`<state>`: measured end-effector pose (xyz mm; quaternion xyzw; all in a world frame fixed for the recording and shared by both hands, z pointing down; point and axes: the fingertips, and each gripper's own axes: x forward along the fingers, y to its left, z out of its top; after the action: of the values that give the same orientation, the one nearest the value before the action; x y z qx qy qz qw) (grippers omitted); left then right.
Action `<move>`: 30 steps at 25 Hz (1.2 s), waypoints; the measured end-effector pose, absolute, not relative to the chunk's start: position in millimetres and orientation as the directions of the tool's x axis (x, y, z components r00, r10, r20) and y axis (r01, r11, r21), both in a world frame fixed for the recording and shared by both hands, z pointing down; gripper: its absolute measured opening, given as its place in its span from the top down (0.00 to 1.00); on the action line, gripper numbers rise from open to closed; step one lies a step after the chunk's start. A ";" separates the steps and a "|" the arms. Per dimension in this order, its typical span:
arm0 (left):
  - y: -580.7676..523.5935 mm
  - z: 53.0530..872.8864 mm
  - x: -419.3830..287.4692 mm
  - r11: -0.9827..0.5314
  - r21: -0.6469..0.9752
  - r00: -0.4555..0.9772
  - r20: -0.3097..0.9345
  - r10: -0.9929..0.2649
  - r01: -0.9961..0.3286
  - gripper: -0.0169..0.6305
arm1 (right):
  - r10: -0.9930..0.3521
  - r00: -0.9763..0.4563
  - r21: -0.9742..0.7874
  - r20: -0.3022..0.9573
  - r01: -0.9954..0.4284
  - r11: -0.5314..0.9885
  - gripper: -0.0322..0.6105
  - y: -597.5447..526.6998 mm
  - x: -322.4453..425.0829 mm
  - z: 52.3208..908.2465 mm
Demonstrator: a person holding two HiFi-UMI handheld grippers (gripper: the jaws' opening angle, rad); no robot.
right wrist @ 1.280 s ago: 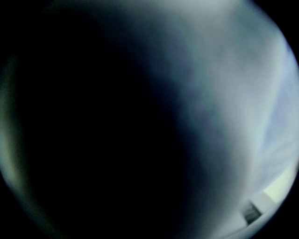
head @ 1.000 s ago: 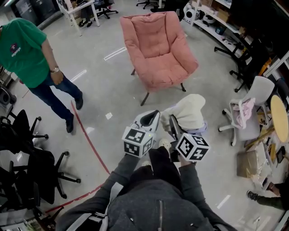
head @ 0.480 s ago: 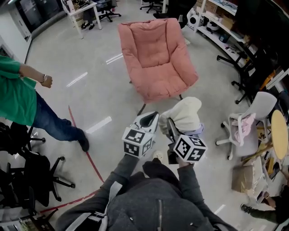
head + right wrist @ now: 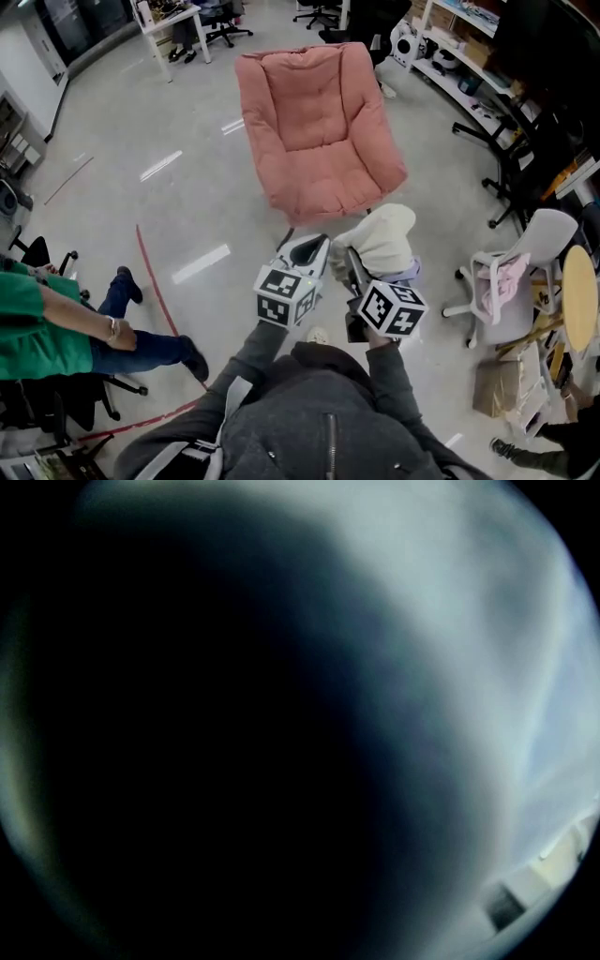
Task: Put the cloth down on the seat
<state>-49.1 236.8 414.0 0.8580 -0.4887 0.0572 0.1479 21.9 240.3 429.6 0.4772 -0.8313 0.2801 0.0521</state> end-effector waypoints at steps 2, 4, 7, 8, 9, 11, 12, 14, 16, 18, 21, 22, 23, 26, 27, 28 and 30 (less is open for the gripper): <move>227.2 415.5 -44.1 -0.477 0.196 0.514 0.245 -0.822 -0.857 0.97 | -0.762 -0.541 -0.418 0.357 -0.822 0.388 0.68 231.5 26.6 431.9; 217.5 415.9 -39.2 -0.477 0.194 0.513 0.245 -0.823 -0.857 0.97 | -0.760 -0.544 -0.419 0.356 -0.820 0.391 0.68 222.4 30.6 432.7; 205.0 417.9 -34.1 -0.473 0.193 0.509 0.245 -0.825 -0.860 0.98 | -0.754 -0.552 -0.421 0.356 -0.815 0.398 0.68 210.6 34.1 434.9; 202.0 419.3 -32.2 -0.471 0.193 0.507 0.246 -0.826 -0.861 0.97 | -0.752 -0.555 -0.421 0.356 -0.814 0.401 0.68 207.8 35.5 436.4; 199.4 420.7 -30.1 -0.470 0.192 0.506 0.246 -0.827 -0.862 0.98 | -0.750 -0.557 -0.421 0.356 -0.812 0.403 0.68 205.3 37.1 437.8; 194.8 422.7 -26.8 -0.467 0.191 0.503 0.247 -0.828 -0.863 0.97 | -0.747 -0.562 -0.423 0.354 -0.809 0.408 0.68 201.0 39.3 439.4; 192.8 423.2 -26.0 -0.465 0.191 0.501 0.247 -0.830 -0.865 0.98 | -0.745 -0.565 -0.425 0.354 -0.807 0.410 0.68 199.1 39.7 439.9; 189.5 423.9 -25.0 -0.460 0.193 0.497 0.250 -0.831 -0.867 0.98 | -0.741 -0.569 -0.427 0.355 -0.804 0.413 0.68 196.3 40.7 440.9; 187.7 425.1 -23.7 -0.457 0.192 0.494 0.254 -0.832 -0.868 0.97 | -0.739 -0.570 -0.431 0.358 -0.804 0.411 0.68 194.0 43.1 442.9; 186.9 427.3 -23.3 -0.452 0.190 0.489 0.261 -0.832 -0.871 0.97 | -0.736 -0.573 -0.435 0.361 -0.802 0.410 0.68 192.3 44.8 445.4; 185.8 429.4 -24.1 -0.444 0.192 0.481 0.268 -0.835 -0.875 0.98 | -0.729 -0.578 -0.438 0.366 -0.799 0.412 0.68 191.9 45.2 447.4; 185.0 429.4 -23.9 -0.443 0.193 0.481 0.270 -0.834 -0.876 0.97 | -0.728 -0.578 -0.440 0.368 -0.798 0.411 0.68 191.5 45.4 447.5; 183.9 429.2 -23.3 -0.443 0.194 0.482 0.272 -0.833 -0.875 0.98 | -0.728 -0.578 -0.442 0.370 -0.798 0.410 0.68 190.7 45.6 447.6; 178.4 430.6 -20.9 -0.449 0.196 0.489 0.279 -0.827 -0.872 0.98 | -0.727 -0.574 -0.447 0.377 -0.800 0.401 0.68 185.9 46.8 450.0; 175.6 432.3 -20.1 -0.451 0.199 0.492 0.282 -0.824 -0.870 0.97 | -0.727 -0.572 -0.448 0.379 -0.801 0.397 0.68 183.6 47.6 451.7; 172.3 434.3 -19.1 -0.452 0.203 0.495 0.284 -0.821 -0.868 0.97 | -0.728 -0.569 -0.449 0.382 -0.803 0.392 0.68 180.6 48.8 453.5; 163.5 437.8 -16.6 -0.457 0.212 0.502 0.287 -0.816 -0.864 0.97 | -0.733 -0.561 -0.451 0.385 -0.807 0.381 0.68 172.3 52.3 456.3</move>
<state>-16.6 163.5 437.8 0.8504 -0.4937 0.0720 0.1667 52.3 172.3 456.3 0.4645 -0.8287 0.3063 0.0608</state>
